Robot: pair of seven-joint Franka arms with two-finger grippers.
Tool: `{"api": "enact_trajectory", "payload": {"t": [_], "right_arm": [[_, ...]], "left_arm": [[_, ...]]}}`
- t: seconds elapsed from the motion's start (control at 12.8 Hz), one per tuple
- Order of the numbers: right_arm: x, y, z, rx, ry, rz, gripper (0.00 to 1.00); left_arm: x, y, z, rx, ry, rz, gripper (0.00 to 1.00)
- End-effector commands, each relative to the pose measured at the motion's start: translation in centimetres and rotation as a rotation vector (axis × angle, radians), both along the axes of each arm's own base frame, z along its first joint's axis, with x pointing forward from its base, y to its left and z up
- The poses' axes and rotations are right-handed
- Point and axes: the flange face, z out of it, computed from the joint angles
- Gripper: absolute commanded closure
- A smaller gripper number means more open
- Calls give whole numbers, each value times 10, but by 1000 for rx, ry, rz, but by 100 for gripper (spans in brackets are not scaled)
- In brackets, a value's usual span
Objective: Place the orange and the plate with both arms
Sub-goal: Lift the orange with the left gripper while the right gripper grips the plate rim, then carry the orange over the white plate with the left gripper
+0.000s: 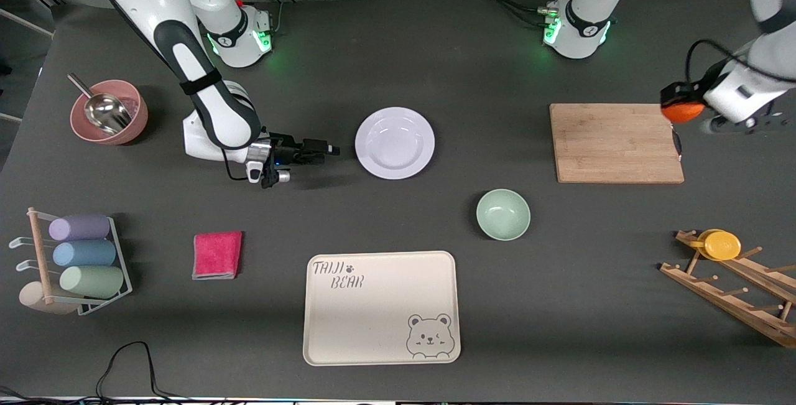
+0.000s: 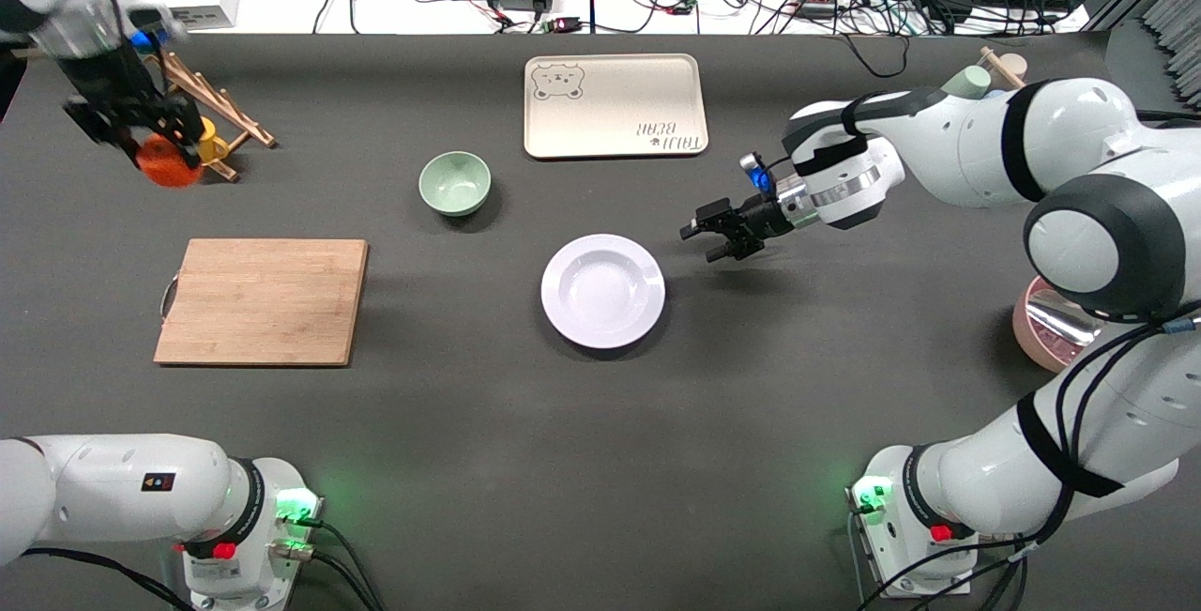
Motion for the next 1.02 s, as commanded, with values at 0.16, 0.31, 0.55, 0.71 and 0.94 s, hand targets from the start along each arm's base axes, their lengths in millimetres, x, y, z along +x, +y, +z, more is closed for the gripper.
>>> {"api": "enact_trajectory", "payload": {"t": [0.16, 0.31, 0.55, 0.71, 0.94], "right_arm": [[-2, 15, -10, 38, -18, -33, 0], [-7, 26, -9, 54, -13, -32, 0], [-6, 27, -9, 54, -15, -30, 0], [-7, 26, -11, 53, -14, -28, 0], [-8, 27, -13, 54, -17, -21, 0]], "left_arm": [[24, -37, 40, -3, 17, -12, 100], [25, -100, 27, -4, 35, 48, 100], [40, -198, -16, -38, 44, 163, 100], [37, -281, -45, -31, -8, 247, 100], [25, -383, -101, -60, -44, 391, 100]]}}
